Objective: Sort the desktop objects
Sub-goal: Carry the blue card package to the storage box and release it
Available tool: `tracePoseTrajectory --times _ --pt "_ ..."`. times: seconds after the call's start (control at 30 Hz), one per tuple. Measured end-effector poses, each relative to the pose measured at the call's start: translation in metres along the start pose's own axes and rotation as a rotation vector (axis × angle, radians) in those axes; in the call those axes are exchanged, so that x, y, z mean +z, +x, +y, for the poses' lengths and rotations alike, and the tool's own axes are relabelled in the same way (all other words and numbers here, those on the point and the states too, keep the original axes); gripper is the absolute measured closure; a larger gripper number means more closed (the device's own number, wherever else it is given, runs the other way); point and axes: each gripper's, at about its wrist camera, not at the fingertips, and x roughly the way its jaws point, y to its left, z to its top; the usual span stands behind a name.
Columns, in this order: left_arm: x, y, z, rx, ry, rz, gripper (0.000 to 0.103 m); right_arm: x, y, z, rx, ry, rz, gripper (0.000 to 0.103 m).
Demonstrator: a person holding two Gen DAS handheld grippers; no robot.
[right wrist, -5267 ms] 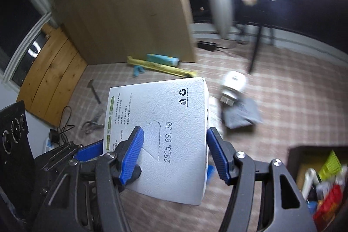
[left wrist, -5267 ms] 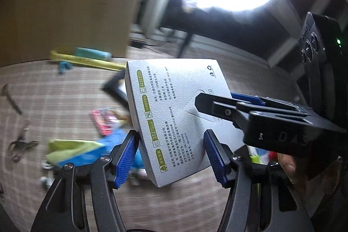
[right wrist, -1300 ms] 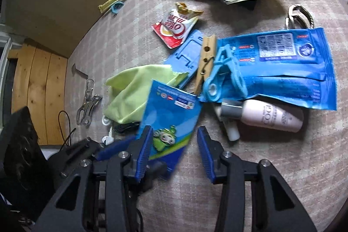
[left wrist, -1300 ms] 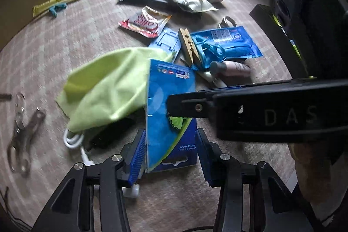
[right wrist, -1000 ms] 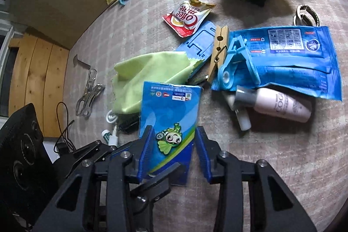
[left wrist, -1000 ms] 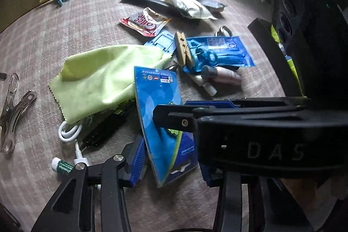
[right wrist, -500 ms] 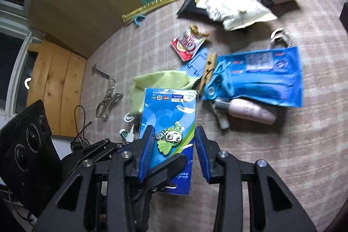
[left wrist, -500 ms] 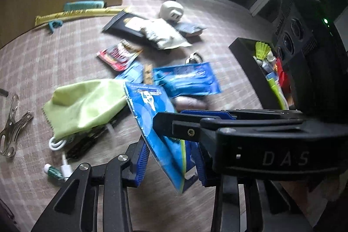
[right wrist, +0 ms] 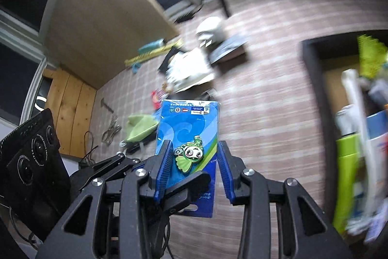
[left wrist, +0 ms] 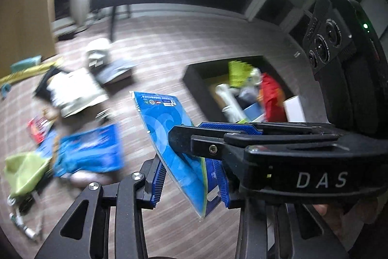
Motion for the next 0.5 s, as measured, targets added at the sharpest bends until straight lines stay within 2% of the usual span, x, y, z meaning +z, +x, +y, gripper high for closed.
tracePoseTrajectory --times 0.3,0.43,0.5 --pt "0.044 0.058 -0.088 -0.054 0.073 0.005 0.069 0.026 -0.068 -0.092 -0.090 0.045 -0.078 0.066" --pt "0.056 0.079 -0.110 -0.039 0.097 0.020 0.069 0.034 -0.081 -0.117 -0.121 0.058 -0.091 0.066" --pt "0.063 0.088 -0.115 0.019 0.093 0.028 0.060 0.038 -0.086 -0.124 -0.131 0.057 -0.091 0.066"
